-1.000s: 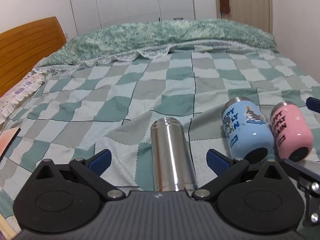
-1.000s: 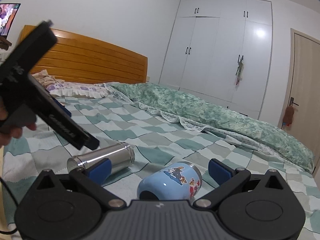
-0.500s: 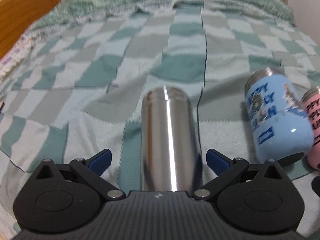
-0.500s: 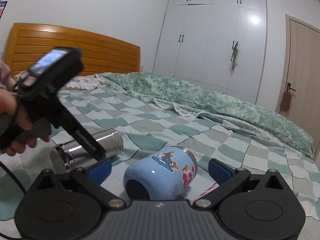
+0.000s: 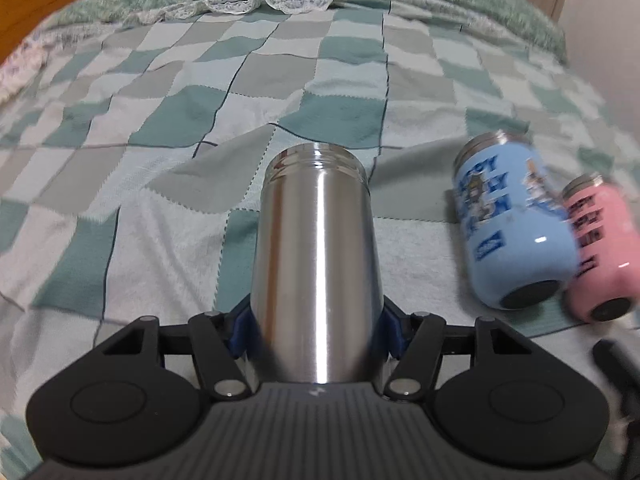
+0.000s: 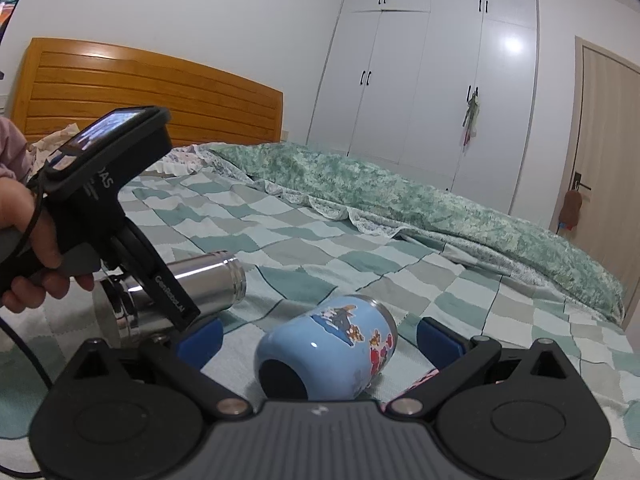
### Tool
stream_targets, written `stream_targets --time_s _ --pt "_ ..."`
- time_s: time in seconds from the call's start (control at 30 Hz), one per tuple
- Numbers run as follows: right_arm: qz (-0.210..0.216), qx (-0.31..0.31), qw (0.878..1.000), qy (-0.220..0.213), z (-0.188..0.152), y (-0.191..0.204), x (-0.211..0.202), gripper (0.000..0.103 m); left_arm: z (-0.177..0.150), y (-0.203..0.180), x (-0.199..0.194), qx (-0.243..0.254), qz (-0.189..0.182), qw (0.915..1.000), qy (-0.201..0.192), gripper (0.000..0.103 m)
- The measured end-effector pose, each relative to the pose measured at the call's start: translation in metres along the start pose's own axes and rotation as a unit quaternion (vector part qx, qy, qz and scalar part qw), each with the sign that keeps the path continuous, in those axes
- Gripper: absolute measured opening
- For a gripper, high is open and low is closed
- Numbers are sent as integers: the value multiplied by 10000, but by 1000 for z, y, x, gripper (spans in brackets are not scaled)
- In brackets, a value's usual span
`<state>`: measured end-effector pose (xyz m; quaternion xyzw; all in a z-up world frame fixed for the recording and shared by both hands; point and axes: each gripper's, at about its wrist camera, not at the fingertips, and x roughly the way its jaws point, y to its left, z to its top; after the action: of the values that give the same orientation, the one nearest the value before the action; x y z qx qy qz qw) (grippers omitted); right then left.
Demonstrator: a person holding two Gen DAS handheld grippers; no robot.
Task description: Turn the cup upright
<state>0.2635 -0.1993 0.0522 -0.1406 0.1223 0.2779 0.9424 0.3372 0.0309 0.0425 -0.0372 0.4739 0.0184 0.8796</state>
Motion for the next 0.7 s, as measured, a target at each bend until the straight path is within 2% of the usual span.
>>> stream_targets --time_s 0.2,0.4,0.7 --pt "61 130 9999 -46 4 15 -27 103 -13 -3 -39 72 -178 9997 -141 63" --pt "23 152 9999 -72 8 28 -53 103 -40 -7 -76 239 -337 9989 -240 63" --pt "-35 205 9998 40 1 48 -85 103 -88 -10 -98 208 -606 9979 -135 63"
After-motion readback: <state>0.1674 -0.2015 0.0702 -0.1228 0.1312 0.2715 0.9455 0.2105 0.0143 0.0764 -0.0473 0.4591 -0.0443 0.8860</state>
